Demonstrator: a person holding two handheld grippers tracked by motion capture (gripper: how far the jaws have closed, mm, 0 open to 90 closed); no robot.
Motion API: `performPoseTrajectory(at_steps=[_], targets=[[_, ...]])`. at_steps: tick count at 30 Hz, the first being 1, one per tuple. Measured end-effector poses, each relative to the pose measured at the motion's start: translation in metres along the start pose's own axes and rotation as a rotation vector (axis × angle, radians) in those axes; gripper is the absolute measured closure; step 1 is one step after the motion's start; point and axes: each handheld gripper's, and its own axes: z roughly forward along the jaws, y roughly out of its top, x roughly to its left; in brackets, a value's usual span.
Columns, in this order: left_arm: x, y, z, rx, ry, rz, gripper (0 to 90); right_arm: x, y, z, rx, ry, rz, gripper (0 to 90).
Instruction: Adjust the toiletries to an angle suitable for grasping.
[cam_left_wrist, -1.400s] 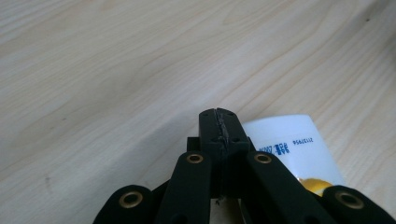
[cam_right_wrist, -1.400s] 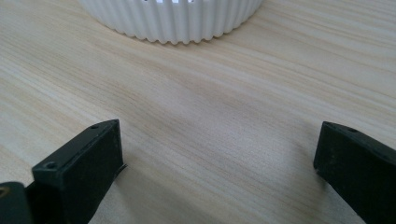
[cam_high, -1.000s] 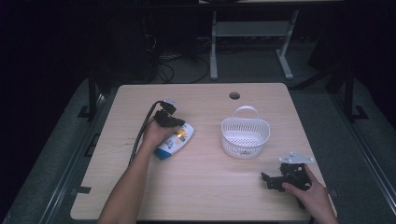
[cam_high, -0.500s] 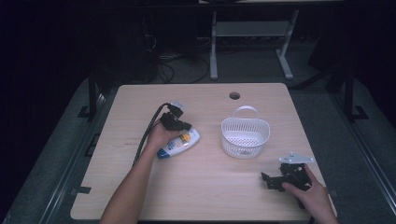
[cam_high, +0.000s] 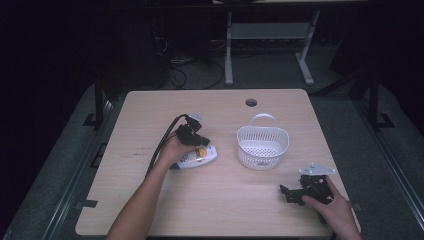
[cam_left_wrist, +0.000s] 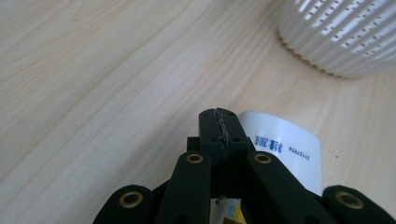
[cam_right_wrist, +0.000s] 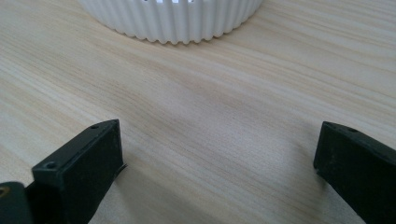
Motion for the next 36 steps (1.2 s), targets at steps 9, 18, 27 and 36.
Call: performPoseTrajectory(at_steps=[9, 18, 27, 36], targets=[[-0.018, -0.006, -0.002, -0.003, -0.032, 0.023, 90.0, 0.000, 0.000, 0.000, 0.000, 0.000, 0.000, 0.9], [-0.036, -0.014, -0.007, -0.004, -0.057, 0.052, 90.0, 0.000, 0.000, 0.000, 0.000, 0.000, 0.000, 0.9], [-0.036, -0.018, -0.022, -0.064, -0.047, 0.031, 90.0, 0.000, 0.000, 0.000, 0.000, 0.000, 0.000, 0.9], [-0.036, -0.045, -0.063, -0.118, 0.012, 0.007, 90.0, 0.000, 0.000, 0.000, 0.000, 0.000, 0.000, 0.8]])
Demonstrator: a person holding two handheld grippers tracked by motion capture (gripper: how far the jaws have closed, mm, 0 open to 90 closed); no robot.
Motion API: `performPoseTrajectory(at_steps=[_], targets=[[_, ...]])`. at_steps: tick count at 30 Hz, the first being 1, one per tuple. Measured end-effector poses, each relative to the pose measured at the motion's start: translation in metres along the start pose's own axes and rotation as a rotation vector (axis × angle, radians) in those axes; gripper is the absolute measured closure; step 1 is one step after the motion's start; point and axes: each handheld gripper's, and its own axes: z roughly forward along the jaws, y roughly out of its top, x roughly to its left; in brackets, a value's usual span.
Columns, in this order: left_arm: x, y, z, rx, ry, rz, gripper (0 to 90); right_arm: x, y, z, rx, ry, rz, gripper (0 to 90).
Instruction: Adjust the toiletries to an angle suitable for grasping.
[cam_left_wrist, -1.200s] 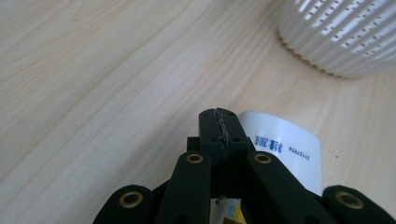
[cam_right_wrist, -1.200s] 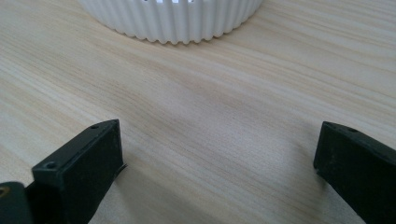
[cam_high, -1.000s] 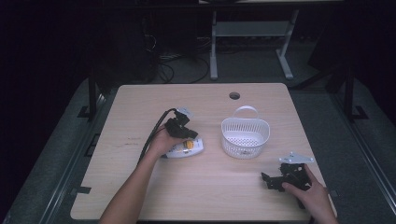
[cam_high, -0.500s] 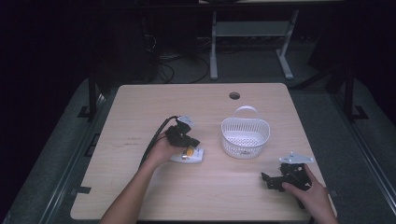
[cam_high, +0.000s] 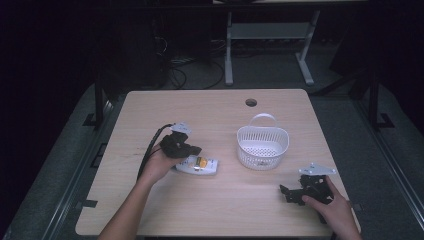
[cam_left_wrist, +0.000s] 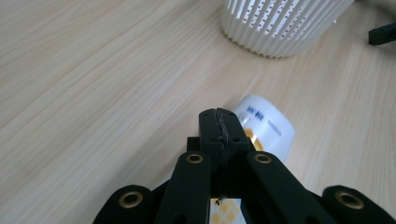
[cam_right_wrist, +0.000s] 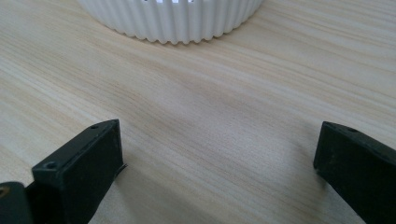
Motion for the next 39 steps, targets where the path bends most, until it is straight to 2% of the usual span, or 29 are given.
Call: performPoseTrajectory(at_steps=[6, 12, 17, 20, 30, 39], targets=[[0.005, -0.024, -0.025, -0.011, 0.054, -0.033, 90.0, 0.000, 0.000, 0.000, 0.000, 0.000, 0.000, 0.8], [0.009, -0.049, -0.043, 0.006, 0.093, -0.059, 90.0, 0.000, 0.000, 0.000, 0.000, -0.002, 0.002, 0.8], [0.012, -0.068, -0.050, 0.016, 0.120, -0.081, 90.0, 0.000, 0.000, 0.000, 0.000, -0.002, 0.002, 0.8], [0.014, -0.074, -0.049, 0.035, 0.137, -0.087, 90.0, 0.000, 0.000, 0.000, 0.000, -0.005, 0.005, 0.9], [0.022, -0.076, -0.038, 0.055, 0.142, -0.107, 90.0, 0.000, 0.000, 0.000, 0.000, -0.005, 0.005, 0.9], [0.032, -0.063, -0.027, 0.059, 0.160, -0.123, 90.0, 0.000, 0.000, 0.000, 0.000, -0.005, 0.005, 0.8]])
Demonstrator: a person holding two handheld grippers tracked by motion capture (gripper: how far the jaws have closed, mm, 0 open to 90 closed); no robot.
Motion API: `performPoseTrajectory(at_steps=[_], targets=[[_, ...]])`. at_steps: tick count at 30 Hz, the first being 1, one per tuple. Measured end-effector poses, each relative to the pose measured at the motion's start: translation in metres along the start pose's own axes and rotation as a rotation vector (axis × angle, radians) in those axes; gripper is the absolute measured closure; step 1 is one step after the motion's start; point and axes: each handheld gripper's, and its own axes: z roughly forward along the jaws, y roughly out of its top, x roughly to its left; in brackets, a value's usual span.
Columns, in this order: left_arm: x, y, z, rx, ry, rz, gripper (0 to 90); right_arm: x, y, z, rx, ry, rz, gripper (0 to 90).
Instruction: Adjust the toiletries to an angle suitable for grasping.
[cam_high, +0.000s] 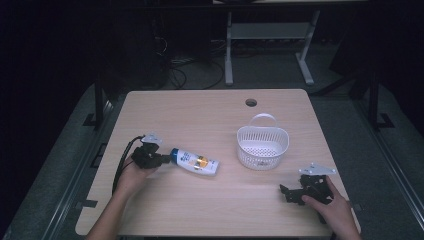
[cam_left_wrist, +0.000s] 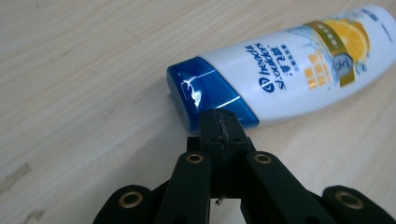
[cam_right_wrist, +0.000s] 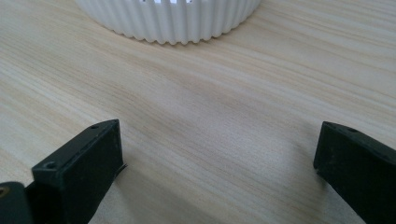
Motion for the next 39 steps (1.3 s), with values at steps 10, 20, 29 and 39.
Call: performPoseTrajectory(at_steps=[10, 20, 29, 39], targets=[[0.004, 0.020, 0.021, -0.012, 0.012, -0.003, 90.0, 0.000, 0.000, 0.000, 0.000, 0.000, 0.000, 0.8], [-0.001, 0.036, 0.035, -0.036, 0.009, -0.007, 90.0, 0.000, 0.000, 0.000, 0.000, 0.000, 0.000, 0.9], [0.002, 0.053, 0.049, -0.042, 0.009, -0.014, 90.0, 0.000, 0.000, 0.000, 0.000, 0.000, 0.000, 0.9], [-0.004, 0.067, 0.065, -0.052, -0.008, -0.021, 90.0, 0.000, 0.000, 0.000, 0.000, 0.000, 0.000, 0.8]])
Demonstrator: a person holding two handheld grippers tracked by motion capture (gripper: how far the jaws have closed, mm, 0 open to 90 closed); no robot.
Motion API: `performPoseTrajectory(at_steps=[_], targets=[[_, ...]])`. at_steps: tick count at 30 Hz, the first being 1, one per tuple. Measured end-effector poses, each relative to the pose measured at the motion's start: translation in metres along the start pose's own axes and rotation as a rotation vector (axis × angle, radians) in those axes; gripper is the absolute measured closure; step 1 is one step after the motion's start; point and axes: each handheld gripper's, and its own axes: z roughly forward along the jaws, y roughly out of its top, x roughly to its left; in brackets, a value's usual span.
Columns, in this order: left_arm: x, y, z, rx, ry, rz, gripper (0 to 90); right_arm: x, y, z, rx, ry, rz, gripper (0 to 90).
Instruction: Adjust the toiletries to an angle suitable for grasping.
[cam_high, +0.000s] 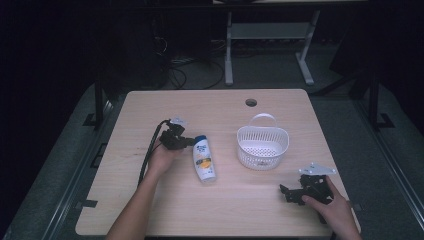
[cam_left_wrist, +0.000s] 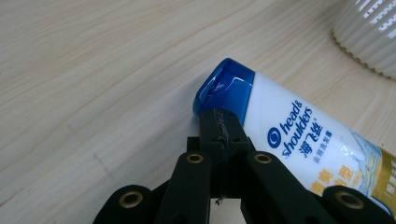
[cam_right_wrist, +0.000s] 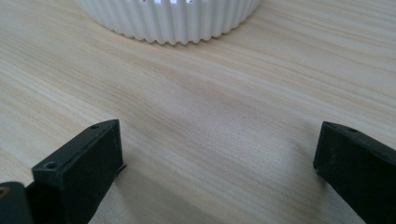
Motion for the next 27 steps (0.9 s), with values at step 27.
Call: performPoseTrajectory(at_steps=[27], targets=[[-0.025, 0.027, 0.037, 0.019, -0.056, 0.045, 90.0, 0.000, 0.000, 0.000, 0.000, 0.000, 0.000, 0.9]])
